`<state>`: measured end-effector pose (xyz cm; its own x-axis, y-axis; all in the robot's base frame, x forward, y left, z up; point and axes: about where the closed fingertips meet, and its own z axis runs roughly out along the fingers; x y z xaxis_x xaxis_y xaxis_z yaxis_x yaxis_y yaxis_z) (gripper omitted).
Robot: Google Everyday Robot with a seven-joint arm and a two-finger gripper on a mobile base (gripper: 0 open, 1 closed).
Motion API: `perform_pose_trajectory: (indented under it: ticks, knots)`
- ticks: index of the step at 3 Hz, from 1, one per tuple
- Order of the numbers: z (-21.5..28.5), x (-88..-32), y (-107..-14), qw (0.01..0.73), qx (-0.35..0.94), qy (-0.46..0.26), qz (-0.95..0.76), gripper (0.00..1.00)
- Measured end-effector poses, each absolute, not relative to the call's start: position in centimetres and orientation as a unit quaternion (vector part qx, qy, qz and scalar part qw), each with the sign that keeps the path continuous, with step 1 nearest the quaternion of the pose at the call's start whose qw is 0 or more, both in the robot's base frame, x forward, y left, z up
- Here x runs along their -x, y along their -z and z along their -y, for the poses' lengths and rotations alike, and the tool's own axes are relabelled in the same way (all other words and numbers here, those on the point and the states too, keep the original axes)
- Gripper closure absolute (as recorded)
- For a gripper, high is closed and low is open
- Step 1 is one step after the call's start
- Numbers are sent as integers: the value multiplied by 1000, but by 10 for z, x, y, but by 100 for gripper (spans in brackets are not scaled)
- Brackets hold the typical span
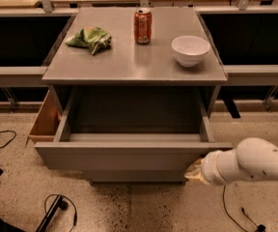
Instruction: Close top drawer
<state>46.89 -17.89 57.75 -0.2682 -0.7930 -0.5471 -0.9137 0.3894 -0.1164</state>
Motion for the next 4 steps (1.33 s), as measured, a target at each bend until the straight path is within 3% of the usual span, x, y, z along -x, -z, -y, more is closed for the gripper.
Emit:
perform_pose_trajectory:
  ticks: [4]
  knots:
    - [185,-599,-635,311,578,-63,-752,100]
